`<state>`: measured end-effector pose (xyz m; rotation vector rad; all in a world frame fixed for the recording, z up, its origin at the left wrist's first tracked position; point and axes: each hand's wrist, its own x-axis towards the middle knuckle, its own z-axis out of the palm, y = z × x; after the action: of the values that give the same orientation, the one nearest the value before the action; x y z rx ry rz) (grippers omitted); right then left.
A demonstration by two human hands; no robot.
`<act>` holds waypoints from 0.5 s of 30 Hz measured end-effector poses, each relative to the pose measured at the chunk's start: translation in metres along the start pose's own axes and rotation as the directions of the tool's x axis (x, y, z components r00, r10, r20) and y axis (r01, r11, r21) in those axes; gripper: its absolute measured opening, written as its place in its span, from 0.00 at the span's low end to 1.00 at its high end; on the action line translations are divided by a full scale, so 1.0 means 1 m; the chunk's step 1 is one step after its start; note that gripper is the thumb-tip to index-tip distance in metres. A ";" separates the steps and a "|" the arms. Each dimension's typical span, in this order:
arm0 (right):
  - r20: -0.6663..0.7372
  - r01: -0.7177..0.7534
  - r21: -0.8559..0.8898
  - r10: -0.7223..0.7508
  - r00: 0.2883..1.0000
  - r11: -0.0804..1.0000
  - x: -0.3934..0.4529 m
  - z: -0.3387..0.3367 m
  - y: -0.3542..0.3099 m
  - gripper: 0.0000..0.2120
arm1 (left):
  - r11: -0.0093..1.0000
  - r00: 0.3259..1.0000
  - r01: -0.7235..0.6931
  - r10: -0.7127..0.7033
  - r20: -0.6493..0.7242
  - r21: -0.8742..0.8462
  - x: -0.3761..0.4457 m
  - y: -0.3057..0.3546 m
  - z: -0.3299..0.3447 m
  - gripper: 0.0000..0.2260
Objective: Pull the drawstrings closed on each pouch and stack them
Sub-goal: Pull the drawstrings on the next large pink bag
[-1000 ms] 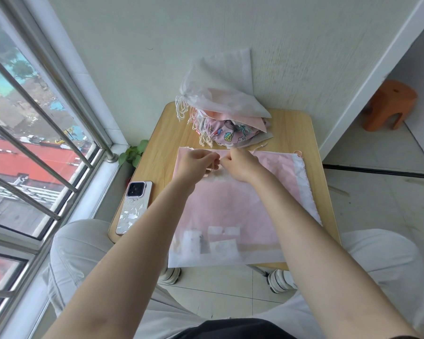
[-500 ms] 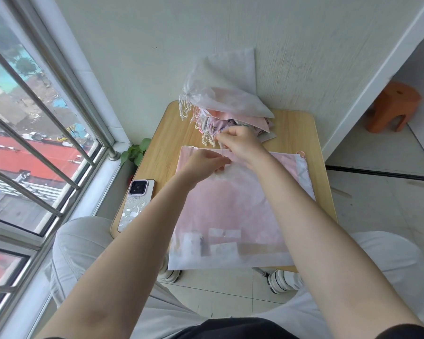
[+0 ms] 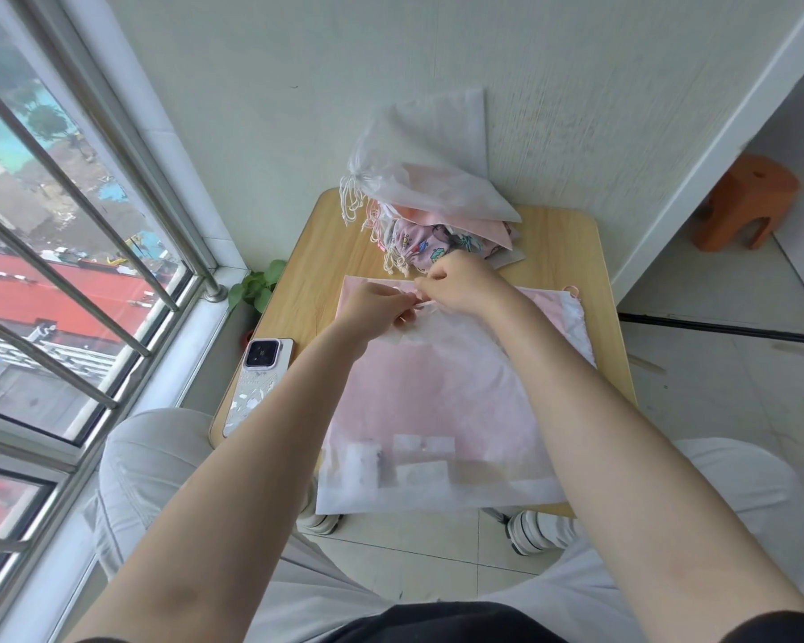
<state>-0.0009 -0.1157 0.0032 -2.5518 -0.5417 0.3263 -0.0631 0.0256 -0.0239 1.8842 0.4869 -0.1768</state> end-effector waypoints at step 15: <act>0.384 -0.122 0.111 0.071 0.921 0.986 -0.027 -0.001 -0.017 0.05 | 0.994 0.998 -0.019 0.026 0.064 -0.106 0.005 0.004 -0.009 0.01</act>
<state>-0.0298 -0.1142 0.0164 -2.3972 -0.5118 0.8753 -0.0579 0.0340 -0.0194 1.7739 0.4224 -0.1938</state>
